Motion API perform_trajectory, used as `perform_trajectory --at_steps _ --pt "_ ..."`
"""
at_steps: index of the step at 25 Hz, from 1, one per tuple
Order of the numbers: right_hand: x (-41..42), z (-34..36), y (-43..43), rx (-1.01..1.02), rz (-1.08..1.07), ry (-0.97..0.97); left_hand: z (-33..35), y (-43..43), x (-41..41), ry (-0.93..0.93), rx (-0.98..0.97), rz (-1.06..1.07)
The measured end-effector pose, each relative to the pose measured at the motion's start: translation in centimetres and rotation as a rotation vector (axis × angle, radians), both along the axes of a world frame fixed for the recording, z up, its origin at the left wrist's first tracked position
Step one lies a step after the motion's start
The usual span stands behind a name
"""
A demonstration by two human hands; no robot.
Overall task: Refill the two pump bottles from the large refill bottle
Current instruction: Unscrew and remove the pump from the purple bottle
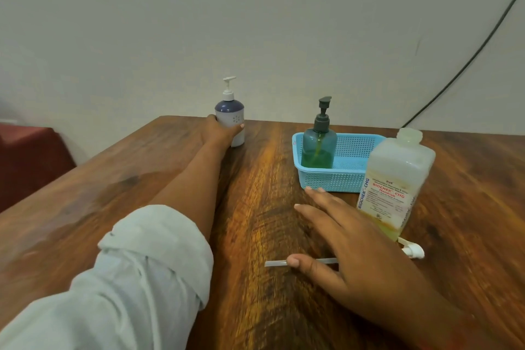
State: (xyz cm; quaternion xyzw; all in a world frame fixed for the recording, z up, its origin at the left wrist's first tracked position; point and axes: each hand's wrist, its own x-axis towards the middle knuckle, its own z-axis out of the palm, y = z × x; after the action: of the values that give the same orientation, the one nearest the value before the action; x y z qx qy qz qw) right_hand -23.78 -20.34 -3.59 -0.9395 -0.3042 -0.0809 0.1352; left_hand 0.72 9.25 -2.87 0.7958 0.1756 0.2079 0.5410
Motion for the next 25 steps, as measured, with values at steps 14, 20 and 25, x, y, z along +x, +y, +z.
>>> perform_trajectory --at_steps 14,20,25 --pt "-1.5 0.6 0.0 0.454 -0.06 0.042 4.9 -4.5 -18.0 -0.201 -0.27 -0.469" --pt "-1.2 0.1 -0.6 0.917 0.013 0.19 3.9 -11.7 -24.9 -0.144 -0.261 -0.836" --pt "-0.7 0.5 -1.5 1.017 0.018 0.23 3.8 -14.3 -24.8 -0.128 -0.287 -0.895"
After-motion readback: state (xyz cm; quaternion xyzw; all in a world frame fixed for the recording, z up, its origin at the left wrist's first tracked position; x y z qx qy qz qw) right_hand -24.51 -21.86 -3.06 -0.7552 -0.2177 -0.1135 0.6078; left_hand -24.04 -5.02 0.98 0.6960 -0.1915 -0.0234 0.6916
